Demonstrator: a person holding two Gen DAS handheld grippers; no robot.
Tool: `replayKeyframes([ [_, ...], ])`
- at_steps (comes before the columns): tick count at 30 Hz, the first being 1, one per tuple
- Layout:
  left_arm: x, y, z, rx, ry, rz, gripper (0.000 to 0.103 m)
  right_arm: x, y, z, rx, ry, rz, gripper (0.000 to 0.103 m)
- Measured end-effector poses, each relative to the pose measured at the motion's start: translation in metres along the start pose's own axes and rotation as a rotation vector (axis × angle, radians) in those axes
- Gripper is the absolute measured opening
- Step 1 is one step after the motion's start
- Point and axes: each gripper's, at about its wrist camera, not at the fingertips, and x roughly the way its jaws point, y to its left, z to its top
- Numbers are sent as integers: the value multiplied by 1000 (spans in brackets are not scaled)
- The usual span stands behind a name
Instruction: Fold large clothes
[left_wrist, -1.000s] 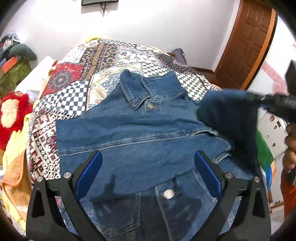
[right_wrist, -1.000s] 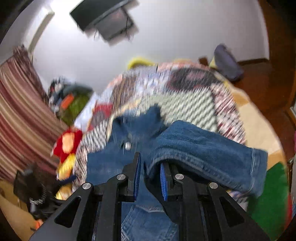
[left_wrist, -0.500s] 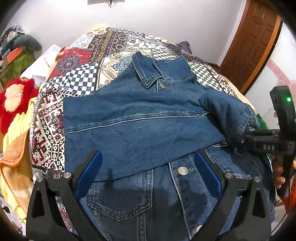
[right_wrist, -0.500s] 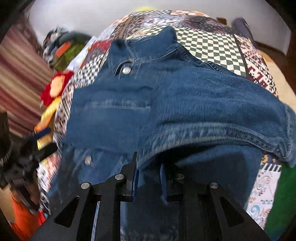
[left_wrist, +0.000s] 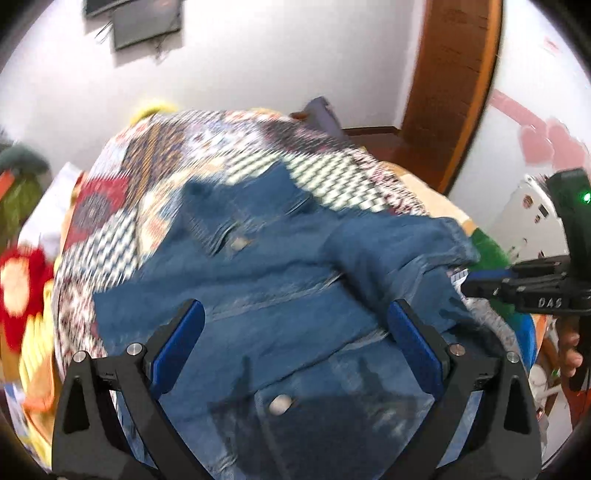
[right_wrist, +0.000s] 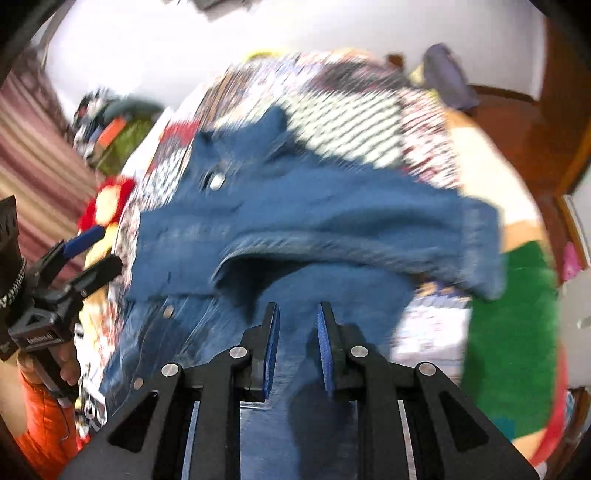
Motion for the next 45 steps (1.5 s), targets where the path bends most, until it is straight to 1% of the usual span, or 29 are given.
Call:
replayKeyframes([
  [3,13,-32,17,98,-14,7,100,-26,-20,1,29,-63,-42,17],
  [6,43,-65,23,234,10,32,100,-44,-42,-2,68,-100,-69,17],
  [9,75,-82,19,319,68,71,100,-46,-60,-7,104,-92,-70,17],
  [12,109,-88,15,386,126,140,100,-32,-72,-12,129,-47,-72,17],
  [13,118,-87,15,395,137,164,100,-26,-75,-13,135,-31,-71,17],
  [15,124,-84,19,384,141,165,99,-11,-78,-18,142,10,-62,17],
  [17,126,-80,29,357,129,161,99,3,-79,-19,146,43,-54,17],
  [19,124,-81,42,347,91,166,98,16,-76,-18,146,66,-37,17],
  [21,123,-85,50,348,57,174,93,28,-70,-16,143,77,-16,17],
  [22,124,-85,53,345,52,170,82,32,-68,-14,138,81,-7,17],
  [23,124,-84,56,338,56,143,65,38,-63,-12,127,87,2,17],
  [24,124,-84,59,328,61,116,55,44,-59,-11,113,95,1,17],
  [25,123,-82,60,316,65,100,36,51,-55,-10,97,109,-8,17],
  [26,120,-80,61,303,62,92,24,56,-51,-8,83,124,-22,17],
  [28,113,-73,64,262,45,71,23,68,-47,-12,58,146,-40,17],
  [32,95,-41,67,116,28,6,22,67,-43,-17,-3,121,-44,17],
  [34,85,-23,59,60,29,-10,22,67,-43,-19,-9,125,-43,17],
  [36,81,-9,47,11,49,-21,23,67,-44,-21,-3,126,-26,17],
  [37,80,2,34,-32,70,-36,24,68,-45,-21,-3,126,-23,17],
  [38,80,9,26,-53,82,-41,26,68,-45,-22,-6,127,-24,17],
  [39,81,20,11,-94,108,-39,28,67,-44,-22,-14,128,-29,17],
  [41,85,35,-10,-151,145,-39,41,69,-43,-21,-24,131,-40,17],
  [42,89,42,-21,-179,167,-36,44,69,-41,-21,-34,133,-51,17],
  [44,97,50,-43,-200,212,-30,55,74,-37,-20,-51,135,-69,17],
  [45,100,49,-52,-190,233,-26,56,74,-35,-20,-57,134,-80,17],
])
